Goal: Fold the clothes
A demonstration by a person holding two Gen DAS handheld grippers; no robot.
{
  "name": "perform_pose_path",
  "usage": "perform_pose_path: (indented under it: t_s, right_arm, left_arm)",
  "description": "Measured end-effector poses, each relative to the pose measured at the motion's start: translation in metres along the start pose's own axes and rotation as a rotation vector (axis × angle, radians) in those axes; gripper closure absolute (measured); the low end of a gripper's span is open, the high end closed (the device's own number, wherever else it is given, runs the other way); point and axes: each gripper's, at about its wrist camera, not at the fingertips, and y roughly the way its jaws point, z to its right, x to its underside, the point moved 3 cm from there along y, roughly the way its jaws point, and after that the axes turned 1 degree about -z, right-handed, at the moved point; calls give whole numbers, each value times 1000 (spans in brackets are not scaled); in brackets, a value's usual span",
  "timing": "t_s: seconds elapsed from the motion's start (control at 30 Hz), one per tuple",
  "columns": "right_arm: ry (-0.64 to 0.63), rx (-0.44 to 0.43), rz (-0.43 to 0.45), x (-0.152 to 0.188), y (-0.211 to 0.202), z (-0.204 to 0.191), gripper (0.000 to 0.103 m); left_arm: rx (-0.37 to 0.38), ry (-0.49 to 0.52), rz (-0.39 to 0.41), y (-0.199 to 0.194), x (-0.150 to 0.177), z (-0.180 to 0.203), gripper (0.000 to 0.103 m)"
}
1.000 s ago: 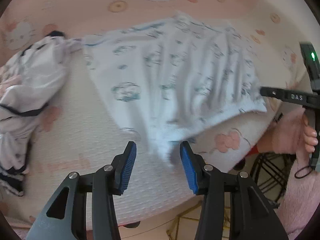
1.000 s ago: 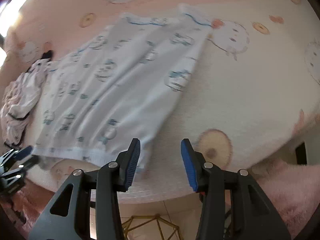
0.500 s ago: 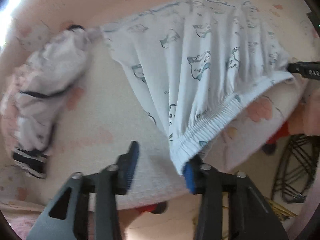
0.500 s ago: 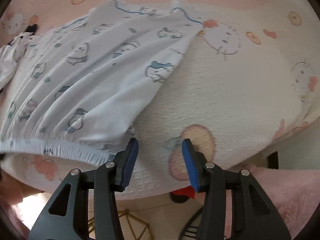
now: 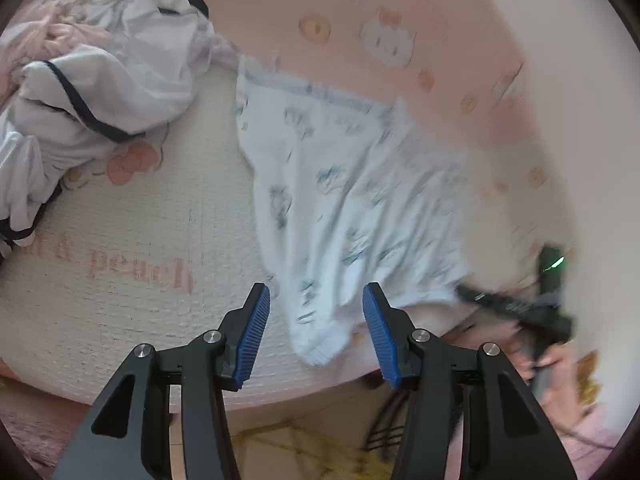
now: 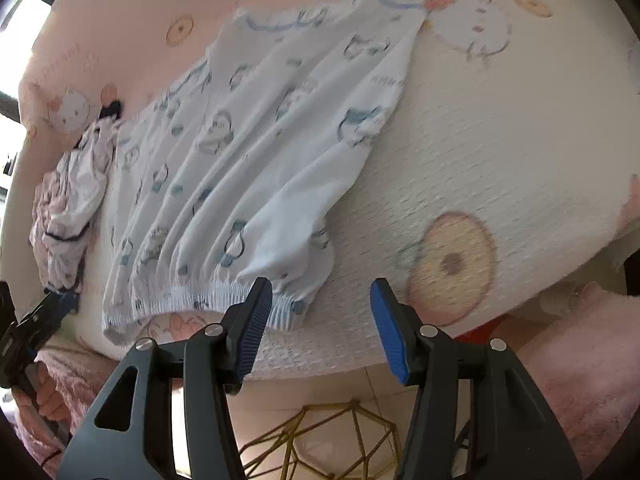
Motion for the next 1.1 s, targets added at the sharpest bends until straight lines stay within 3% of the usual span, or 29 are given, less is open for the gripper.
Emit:
perform_pose_path:
  t_s: [0.07, 0.17, 0.23, 0.27, 0.33, 0.37, 0.4, 0.47, 0.5, 0.53, 0.57, 0.67, 0.73, 0.77, 0.8, 0.83, 0.87, 0.9, 1.0, 1.03, 1.1]
  right_arm:
    - [-39, 31, -13, 4, 2, -8, 50]
    - [-84, 84, -12, 7, 5, -17, 51]
    - [-131, 150, 1, 9, 6, -23, 68]
    - [-157, 180, 9, 9, 4, -25, 71]
    - [-165, 257, 29, 9, -2, -20, 84]
    - [-163, 300, 42, 8, -5, -16, 84]
    - [-157, 333, 54, 8, -9, -12, 83]
    - [-51, 134, 25, 6, -11, -3, 79]
    - [12, 18, 12, 5, -11, -1, 64]
    - [50, -47, 9, 6, -11, 0, 52]
    - [61, -69, 8, 6, -10, 0, 49]
    - [8, -27, -29, 4, 5, -6, 48]
    - [-56, 17, -18, 3, 8, -18, 47]
    - [-89, 38, -13, 3, 9, -24, 49]
    - [-137, 32, -21, 5, 12, -34, 70]
    - [-166, 9, -38, 8, 14, -43, 81]
    - [-167, -10, -49, 10, 15, -46, 83]
    - [-166, -33, -60, 12, 15, -48, 89]
    - [-74, -227, -58, 10, 4, -45, 91]
    - [-57, -261, -29, 10, -6, -41, 92]
    - [-56, -229, 7, 17, -23, -26, 93]
  left_arm:
    - [-56, 35, -51, 18, 4, 5, 66]
    - [-155, 87, -106, 40, 11, 10, 71]
    - [-231, 112, -126, 47, 14, 10, 75]
    - [-281, 123, -119, 47, 14, 9, 83]
    - [-361, 112, -91, 39, 13, 3, 85]
    - [-401, 107, -77, 35, 13, 0, 85]
    - [-280, 32, -78, 29, 11, -5, 85]
    - [-120, -41, -88, 27, 9, -6, 84]
    - [-81, -58, -92, 28, 10, -4, 84]
    - [-43, -74, -96, 29, 10, -2, 82]
    - [-24, -81, -111, 32, 13, -1, 78]
    - [37, -102, -168, 44, 22, 4, 68]
    - [22, -92, -197, 55, 27, 11, 66]
    - [5, -77, -193, 57, 27, 13, 66]
    - [-13, -49, -184, 58, 27, 18, 66]
    - [-30, -20, -175, 59, 27, 23, 71]
    - [-54, 4, -168, 60, 26, 26, 81]
    - [-85, 29, -149, 58, 25, 29, 81]
    - [-76, 59, -93, 42, 20, 37, 81]
    - [-57, 78, -77, 35, 19, 41, 78]
    - [-29, 77, -87, 32, 20, 43, 68]
